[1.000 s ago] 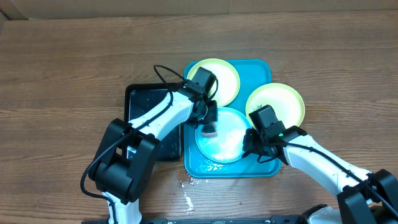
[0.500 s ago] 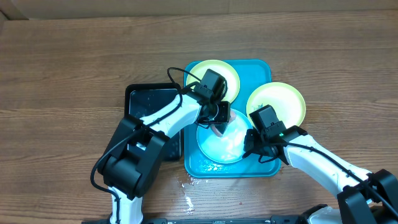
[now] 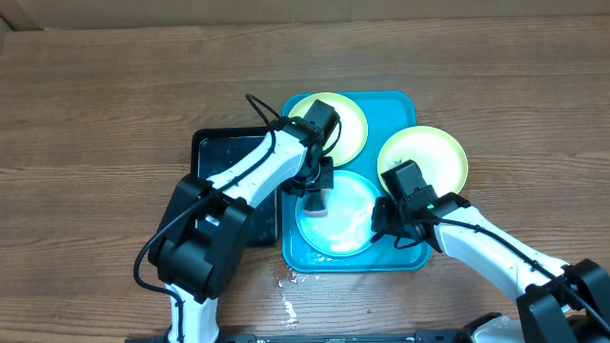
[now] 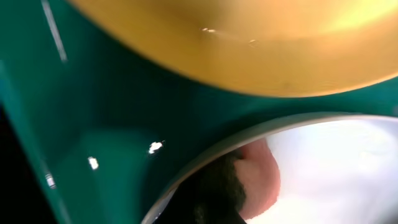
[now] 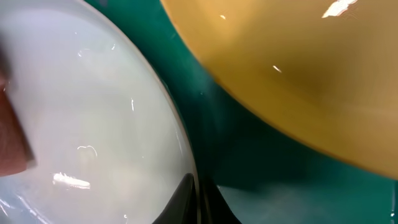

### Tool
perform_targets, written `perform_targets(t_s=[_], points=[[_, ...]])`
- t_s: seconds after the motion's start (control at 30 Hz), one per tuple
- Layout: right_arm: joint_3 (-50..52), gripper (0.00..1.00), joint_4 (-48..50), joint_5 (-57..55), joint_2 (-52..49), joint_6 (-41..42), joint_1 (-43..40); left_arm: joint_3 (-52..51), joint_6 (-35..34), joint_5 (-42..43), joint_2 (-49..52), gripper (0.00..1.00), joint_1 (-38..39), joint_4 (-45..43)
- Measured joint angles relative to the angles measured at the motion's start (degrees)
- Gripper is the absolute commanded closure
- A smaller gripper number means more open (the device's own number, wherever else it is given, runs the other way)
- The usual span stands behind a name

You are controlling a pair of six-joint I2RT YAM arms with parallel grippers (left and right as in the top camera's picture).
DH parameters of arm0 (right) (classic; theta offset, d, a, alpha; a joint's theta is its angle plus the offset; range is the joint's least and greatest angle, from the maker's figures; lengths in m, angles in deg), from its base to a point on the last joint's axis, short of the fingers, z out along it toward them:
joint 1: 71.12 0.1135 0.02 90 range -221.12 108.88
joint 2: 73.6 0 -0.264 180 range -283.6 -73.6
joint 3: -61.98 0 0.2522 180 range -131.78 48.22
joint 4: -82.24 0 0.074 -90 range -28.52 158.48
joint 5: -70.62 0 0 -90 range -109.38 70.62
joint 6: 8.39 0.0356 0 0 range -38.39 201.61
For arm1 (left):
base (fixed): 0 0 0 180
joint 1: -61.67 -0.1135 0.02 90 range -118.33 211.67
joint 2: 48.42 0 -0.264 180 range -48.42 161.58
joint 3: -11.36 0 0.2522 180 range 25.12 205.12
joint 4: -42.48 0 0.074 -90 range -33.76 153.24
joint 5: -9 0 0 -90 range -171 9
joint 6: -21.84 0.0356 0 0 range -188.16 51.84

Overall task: Clean dirty plates on tray and stack at the side
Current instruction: 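Scrub the lower plate's blue stain with the sponge in the left gripper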

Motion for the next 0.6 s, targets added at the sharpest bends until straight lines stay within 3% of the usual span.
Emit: perform_targets(t_s=[0.43,0.6], points=[[0.0,0.96,-0.4,1.0,0.0,-0.2,0.0,2.8,0.3,0.2,0.7,0.96,-0.2,14.5],[0.0,0.96,-0.7,0.5,0.0,-0.3,0.0,2.5,0.5,1.8,1.2,0.96,0.6,11.3]])
